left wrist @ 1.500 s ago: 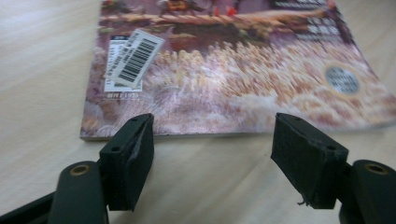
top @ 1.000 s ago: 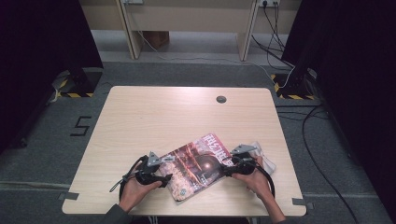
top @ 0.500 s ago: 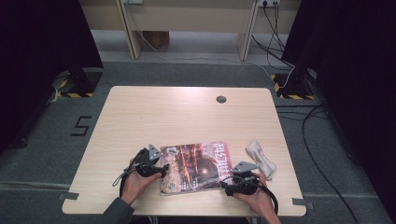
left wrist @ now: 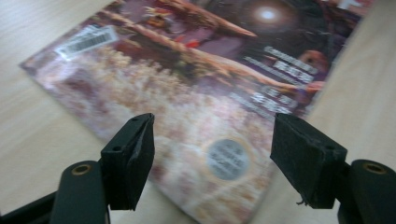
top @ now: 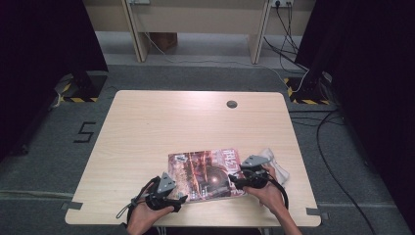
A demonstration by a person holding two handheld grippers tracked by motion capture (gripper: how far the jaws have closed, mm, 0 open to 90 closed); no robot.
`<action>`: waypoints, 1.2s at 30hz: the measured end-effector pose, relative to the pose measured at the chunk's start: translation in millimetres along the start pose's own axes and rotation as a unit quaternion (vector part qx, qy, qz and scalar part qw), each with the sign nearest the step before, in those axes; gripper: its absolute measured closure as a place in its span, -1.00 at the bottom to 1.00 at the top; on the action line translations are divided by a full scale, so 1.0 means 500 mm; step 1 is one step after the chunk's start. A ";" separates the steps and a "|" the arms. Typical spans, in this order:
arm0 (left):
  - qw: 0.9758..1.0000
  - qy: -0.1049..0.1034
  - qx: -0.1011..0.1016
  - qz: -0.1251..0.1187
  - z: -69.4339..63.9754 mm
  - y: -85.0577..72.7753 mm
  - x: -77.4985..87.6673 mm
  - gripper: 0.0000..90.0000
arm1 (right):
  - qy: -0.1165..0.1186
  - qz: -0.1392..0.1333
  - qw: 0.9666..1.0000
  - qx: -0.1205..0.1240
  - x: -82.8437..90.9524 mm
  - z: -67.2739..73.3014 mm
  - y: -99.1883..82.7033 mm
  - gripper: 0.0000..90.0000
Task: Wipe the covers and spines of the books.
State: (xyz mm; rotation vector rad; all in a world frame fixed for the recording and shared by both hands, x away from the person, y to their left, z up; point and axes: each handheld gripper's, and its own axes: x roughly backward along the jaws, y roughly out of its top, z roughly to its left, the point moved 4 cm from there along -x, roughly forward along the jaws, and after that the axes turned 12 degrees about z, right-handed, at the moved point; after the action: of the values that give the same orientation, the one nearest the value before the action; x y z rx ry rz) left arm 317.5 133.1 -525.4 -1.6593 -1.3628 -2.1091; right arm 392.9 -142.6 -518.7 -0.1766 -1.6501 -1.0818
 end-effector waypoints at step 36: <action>0.999 0.027 -0.027 0.027 0.018 -0.002 -0.023 -0.43 | 0.013 0.040 0.999 0.016 -0.115 -0.027 0.128 -0.24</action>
State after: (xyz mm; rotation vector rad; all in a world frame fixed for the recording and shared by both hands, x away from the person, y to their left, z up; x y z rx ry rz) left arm 327.6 135.3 -535.4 -1.6262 -1.2417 -2.1624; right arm 463.2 -93.0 -531.2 -0.2061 -1.6229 -0.9926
